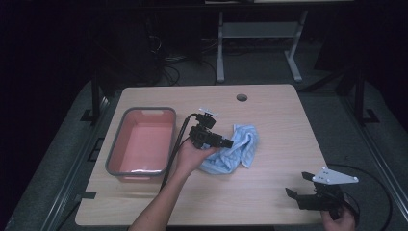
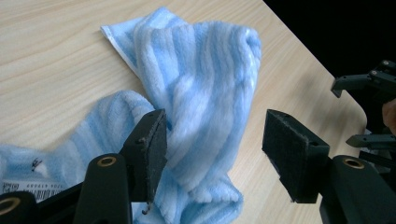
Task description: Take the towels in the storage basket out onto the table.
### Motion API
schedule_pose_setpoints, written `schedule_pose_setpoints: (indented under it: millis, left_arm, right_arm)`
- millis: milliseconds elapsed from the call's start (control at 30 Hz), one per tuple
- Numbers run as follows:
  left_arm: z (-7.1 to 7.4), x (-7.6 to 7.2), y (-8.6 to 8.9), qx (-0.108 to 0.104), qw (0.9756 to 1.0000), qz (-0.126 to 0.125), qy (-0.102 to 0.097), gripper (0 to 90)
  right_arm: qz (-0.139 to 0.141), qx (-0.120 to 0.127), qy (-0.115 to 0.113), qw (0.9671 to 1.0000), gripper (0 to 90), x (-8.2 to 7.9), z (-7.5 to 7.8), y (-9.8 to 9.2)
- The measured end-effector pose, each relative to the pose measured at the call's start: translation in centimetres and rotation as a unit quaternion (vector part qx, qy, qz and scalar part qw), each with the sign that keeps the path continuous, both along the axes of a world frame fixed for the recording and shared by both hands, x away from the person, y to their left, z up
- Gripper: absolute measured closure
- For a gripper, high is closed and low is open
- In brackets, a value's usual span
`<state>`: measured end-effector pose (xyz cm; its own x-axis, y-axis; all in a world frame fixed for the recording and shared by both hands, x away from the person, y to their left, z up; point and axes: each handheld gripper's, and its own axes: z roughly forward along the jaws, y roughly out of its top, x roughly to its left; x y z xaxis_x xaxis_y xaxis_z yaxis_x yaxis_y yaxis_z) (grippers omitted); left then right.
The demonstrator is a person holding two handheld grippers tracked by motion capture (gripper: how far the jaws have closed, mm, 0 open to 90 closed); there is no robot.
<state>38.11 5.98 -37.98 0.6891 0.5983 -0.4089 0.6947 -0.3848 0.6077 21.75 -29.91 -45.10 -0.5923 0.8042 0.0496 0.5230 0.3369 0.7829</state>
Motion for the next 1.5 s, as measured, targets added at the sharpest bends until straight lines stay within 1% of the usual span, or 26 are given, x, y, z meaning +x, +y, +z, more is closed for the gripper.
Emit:
schedule_pose_setpoints:
  millis: [233,267,367,433,667,700,800,867,933,1033,1133,1167,1233,1300,1367,1400,1500]
  left_arm:
    - [0.3,-1.1,0.3,-0.001,0.9999,-0.01,-0.007,38.9]
    - [0.2,-1.4,0.5,-0.002,0.9999,-0.012,-0.007,38.8]
    - [0.1,-1.6,0.7,0.001,0.9999,-0.014,-0.008,38.6]
    - [0.0,-1.8,0.8,-0.004,0.9999,-0.014,-0.007,38.3]
    - [-0.4,-2.7,1.5,0.005,0.9998,-0.016,-0.012,36.4]
    - [-0.5,-2.9,1.6,0.004,0.9998,-0.019,-0.01,36.3]
    - [-0.6,-3.3,1.9,0.006,0.9997,-0.02,-0.014,35.2]
    - [-0.6,-3.6,2.0,0.003,0.9997,-0.02,-0.014,33.9]
    - [-0.7,-3.9,2.1,0.008,0.9996,-0.023,-0.018,33.8]
    - [-1.0,-4.3,2.4,0.007,0.9996,-0.022,-0.015,33.3]
    - [-1.2,-4.7,2.5,0.006,0.9996,-0.023,-0.018,32.6]
    - [-1.2,-4.8,2.6,0.009,0.9995,-0.025,-0.017,32.2]
    - [-1.3,-5.1,2.7,0.013,0.9993,-0.026,-0.023,32.1]
    - [-1.5,-5.3,2.8,0.009,0.9994,-0.026,-0.019,31.9]
    - [-1.6,-5.5,2.9,0.012,0.9994,-0.026,-0.021,31.8]
    - [-1.7,-5.6,3.0,0.016,0.9993,-0.027,-0.021,31.3]
    - [-1.9,-6.0,3.2,0.015,0.9992,-0.029,-0.022,30.9]
  right_arm:
    - [-0.002,0.0,0.001,1.0,14.1,0.0,0.0,0.0]
    - [-0.002,-0.001,0.001,1.0,14.1,0.0,0.0,0.0]
    - [-0.001,-0.003,0.001,1.0,14.1,0.1,-0.1,-0.1]
    - [-0.002,-0.003,0.002,1.0,14.1,0.1,-0.1,-0.1]
    - [-0.006,-0.002,0.004,1.0,14.1,0.2,-0.2,-0.2]
    - [-0.007,-0.002,0.005,1.0,14.1,0.2,-0.2,-0.2]
    - [-0.006,-0.003,0.005,1.0,14.1,0.2,-0.2,-0.2]
    - [-0.007,-0.003,0.005,1.0,14.0,0.2,-0.2,-0.1]
    - [-0.006,-0.005,0.005,1.0,14.1,0.1,-0.1,-0.1]
    - [-0.006,-0.005,0.005,1.0,14.1,0.1,-0.1,-0.1]
    - [-0.007,-0.005,0.005,1.0,14.1,0.1,-0.2,-0.1]
    - [-0.007,-0.005,0.005,1.0,14.1,0.1,-0.2,-0.1]
    - [-0.008,-0.005,0.005,0.9999,14.1,0.2,-0.2,-0.1]
    - [-0.009,-0.005,0.005,0.9999,14.1,0.2,-0.2,-0.1]
    - [-0.01,-0.005,0.007,0.9999,14.1,0.2,-0.2,-0.1]
    - [-0.01,-0.006,0.008,0.9999,14.1,0.2,-0.2,0.0]
    - [-0.011,-0.006,0.008,0.9999,14.1,0.2,-0.2,0.0]
